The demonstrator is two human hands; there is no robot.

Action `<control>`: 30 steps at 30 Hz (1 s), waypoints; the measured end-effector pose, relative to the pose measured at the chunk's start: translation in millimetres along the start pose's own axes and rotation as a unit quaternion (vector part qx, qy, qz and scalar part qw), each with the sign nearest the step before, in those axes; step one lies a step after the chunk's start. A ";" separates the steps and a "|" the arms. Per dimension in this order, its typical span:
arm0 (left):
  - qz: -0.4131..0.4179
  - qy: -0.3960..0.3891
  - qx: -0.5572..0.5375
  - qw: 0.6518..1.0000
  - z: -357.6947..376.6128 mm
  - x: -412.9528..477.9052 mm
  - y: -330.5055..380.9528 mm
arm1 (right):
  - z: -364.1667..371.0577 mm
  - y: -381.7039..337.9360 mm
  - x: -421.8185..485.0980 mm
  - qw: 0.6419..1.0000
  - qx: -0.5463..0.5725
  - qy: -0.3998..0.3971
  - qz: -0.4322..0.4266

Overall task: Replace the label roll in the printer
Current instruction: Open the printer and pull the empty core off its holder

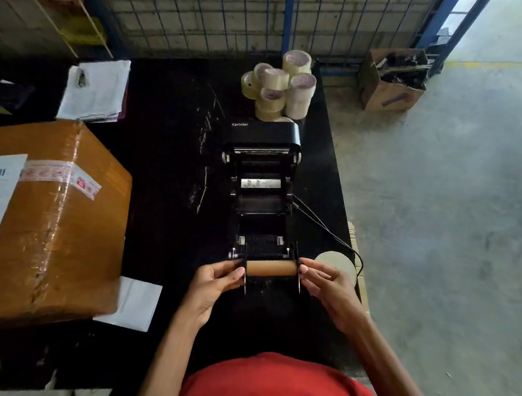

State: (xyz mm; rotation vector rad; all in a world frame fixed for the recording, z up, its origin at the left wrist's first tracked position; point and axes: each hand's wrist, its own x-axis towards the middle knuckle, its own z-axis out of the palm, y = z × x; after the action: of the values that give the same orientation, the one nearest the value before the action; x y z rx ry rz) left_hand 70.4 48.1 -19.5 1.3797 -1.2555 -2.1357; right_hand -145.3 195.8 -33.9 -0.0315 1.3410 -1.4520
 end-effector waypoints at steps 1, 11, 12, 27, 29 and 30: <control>-0.004 -0.003 -0.003 1.000 -1.3 -2.8 -4.9 | -2.1 5.6 -2.9 1.000 -0.002 0.002 0.005; 0.025 -0.024 0.069 0.997 -4.7 -13.8 -24.5 | -24.5 26.9 -22.7 0.997 -0.006 -0.045 0.068; 0.024 -0.026 0.073 0.997 -4.0 -14.2 -25.7 | -26.6 28.1 -23.1 0.997 -0.015 -0.046 0.063; 0.043 0.011 0.102 0.994 -27.8 -9.3 -40.4 | -48.8 28.9 -19.2 0.993 -0.102 -0.053 -0.040; 0.066 0.072 0.257 0.961 -32.2 -2.2 -50.0 | -54.4 27.4 -19.2 0.993 -0.099 -0.046 -0.043; 0.075 0.099 0.334 0.934 -31.5 1.6 -56.1 | -56.7 27.4 -19.6 0.993 -0.100 -0.048 -0.044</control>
State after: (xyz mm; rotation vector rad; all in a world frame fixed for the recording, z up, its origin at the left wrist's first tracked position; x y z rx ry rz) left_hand 107.2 63.2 -70.0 1.6177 -2.0287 -1.4665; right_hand -155.8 254.6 -61.7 -0.2894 1.4159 -1.3669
